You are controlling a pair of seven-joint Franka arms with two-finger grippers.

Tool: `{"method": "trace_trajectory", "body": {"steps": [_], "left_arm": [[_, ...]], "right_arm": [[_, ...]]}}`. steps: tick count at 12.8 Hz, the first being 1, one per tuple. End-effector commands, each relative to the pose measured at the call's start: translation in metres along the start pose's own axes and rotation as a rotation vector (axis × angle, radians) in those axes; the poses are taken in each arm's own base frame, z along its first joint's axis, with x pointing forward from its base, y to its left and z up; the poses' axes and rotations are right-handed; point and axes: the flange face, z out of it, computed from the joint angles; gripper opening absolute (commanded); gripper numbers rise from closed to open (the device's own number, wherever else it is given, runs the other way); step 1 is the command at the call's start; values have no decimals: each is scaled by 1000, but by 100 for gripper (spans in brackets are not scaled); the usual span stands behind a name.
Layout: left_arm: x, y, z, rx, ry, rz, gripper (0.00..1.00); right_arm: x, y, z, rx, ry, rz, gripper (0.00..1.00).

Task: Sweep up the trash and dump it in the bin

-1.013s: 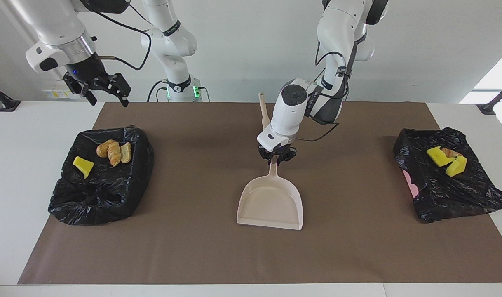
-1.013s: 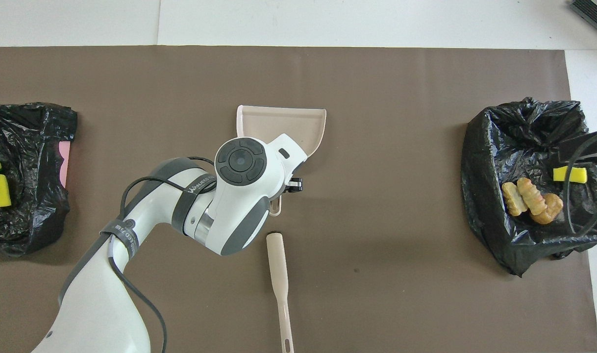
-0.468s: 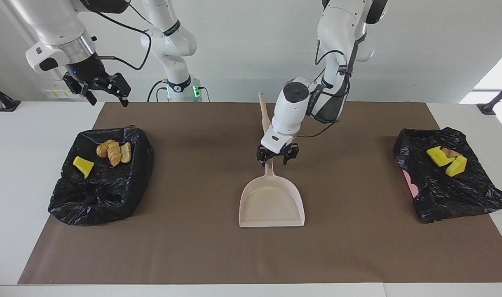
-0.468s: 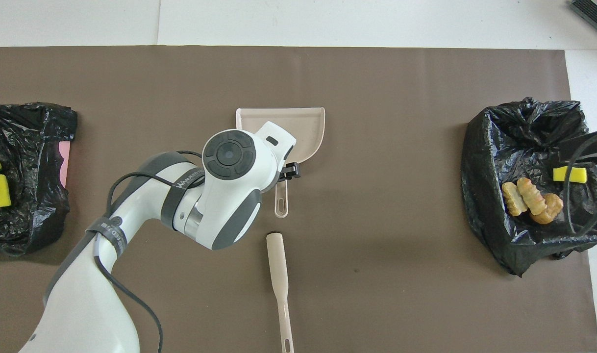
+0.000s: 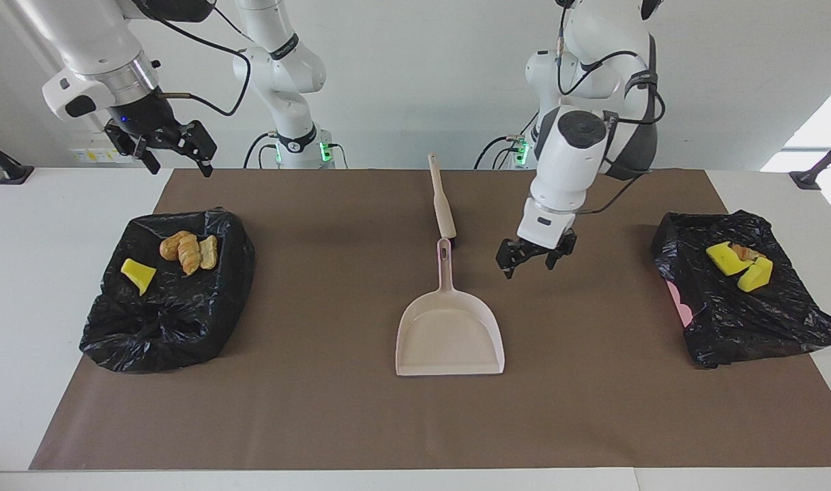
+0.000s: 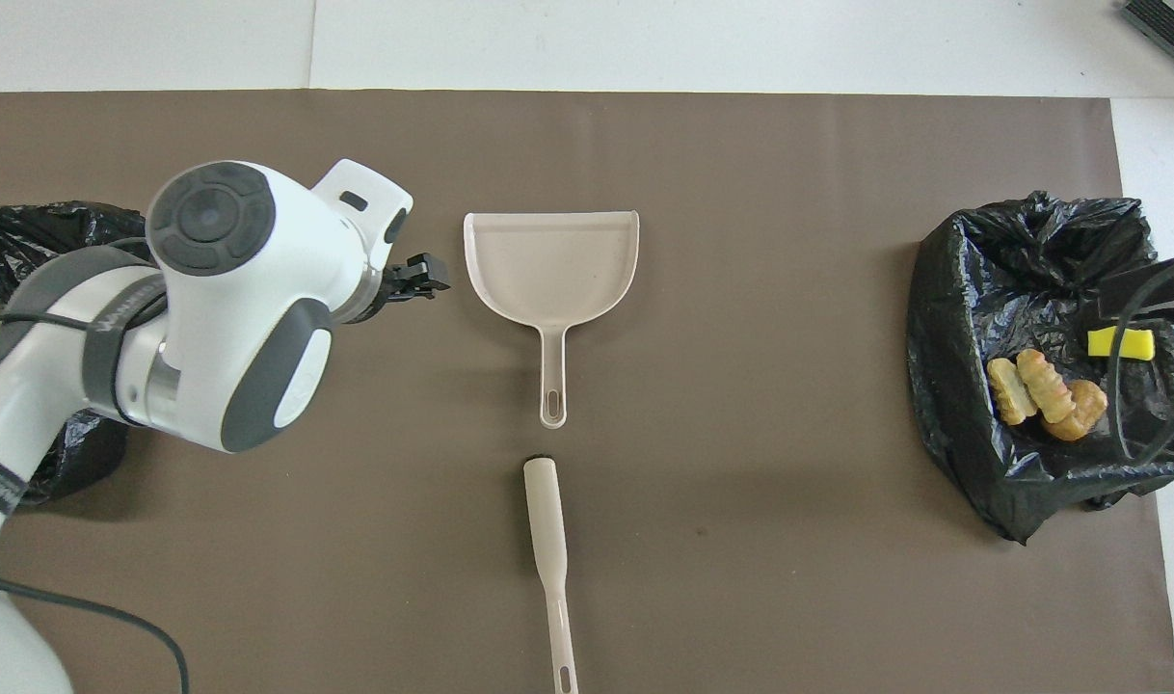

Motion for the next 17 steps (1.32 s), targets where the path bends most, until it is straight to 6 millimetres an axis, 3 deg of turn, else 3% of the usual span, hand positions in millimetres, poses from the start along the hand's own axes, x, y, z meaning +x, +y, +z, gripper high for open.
{"method": "trace_trajectory", "body": {"steps": [1,7,10,17], "left_arm": [[3,-57,-22,48,-46,60,100],[18,-165,-39,63,-78,159,100],[24,-202,-61,59,-47,217,100],[24,-202,-165,35,-11,211,100]], "right_arm": [[0,-1,-2,2,7,12,100],[0,-1,-2,2,6,12,100],[0,-1,-2,2,6,12,100],[0,-1,-2,2,7,12,100]]}}
